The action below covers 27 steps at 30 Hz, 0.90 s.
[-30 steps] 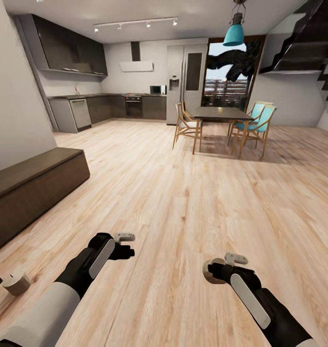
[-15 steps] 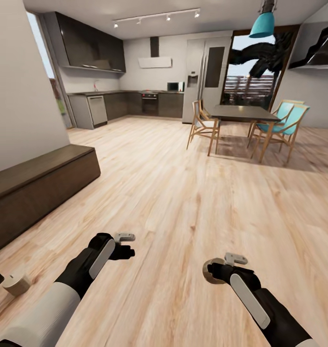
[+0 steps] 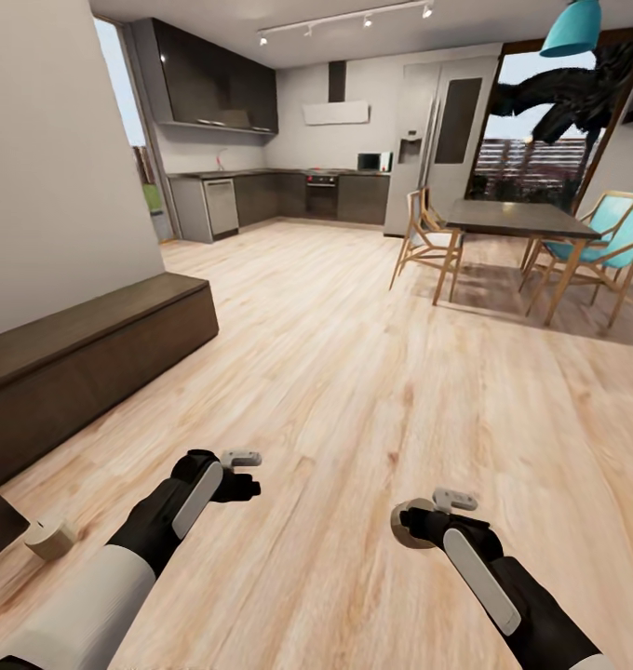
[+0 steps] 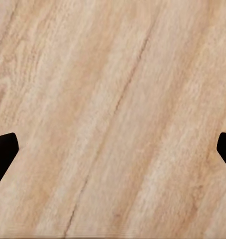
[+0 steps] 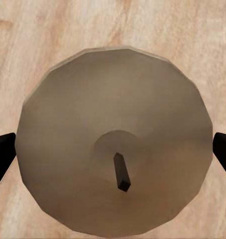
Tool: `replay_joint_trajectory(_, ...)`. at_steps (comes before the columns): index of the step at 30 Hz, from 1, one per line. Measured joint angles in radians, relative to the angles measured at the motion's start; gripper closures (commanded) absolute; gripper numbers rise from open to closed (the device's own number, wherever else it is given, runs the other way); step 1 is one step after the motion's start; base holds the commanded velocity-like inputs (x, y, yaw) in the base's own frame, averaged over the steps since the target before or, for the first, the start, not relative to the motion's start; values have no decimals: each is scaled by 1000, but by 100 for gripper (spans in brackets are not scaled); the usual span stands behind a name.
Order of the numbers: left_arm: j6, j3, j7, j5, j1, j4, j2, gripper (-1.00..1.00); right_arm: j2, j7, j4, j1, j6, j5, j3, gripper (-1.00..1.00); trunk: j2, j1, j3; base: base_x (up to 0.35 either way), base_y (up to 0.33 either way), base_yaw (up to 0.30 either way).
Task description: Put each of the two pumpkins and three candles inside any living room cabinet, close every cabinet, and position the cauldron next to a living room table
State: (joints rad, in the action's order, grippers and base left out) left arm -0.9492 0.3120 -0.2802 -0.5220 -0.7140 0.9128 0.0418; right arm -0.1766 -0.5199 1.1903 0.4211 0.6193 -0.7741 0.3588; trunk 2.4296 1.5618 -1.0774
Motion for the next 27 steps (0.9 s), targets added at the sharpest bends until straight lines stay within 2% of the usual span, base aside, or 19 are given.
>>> replay_joint_trajectory(10, -2, 0, -3, 0, 0, -1, -3, -100, 2, -1, 0, 0, 0, 1, 0, 100, -70, -38, 21, 3, -2, 217)
replay_joint_trajectory(16, -2, -2, -36, 0, 0, -2, -5, -100, 1, 0, 0, 0, 0, 1, 0, 100, -112, -61, 33, 0, 0, 199)
replay_joint_trajectory(27, -2, -2, -44, -3, 0, -19, -5, -100, -9, 6, 0, -3, -7, 1, 0, 100, -189, -104, 65, 0, 0, 25)
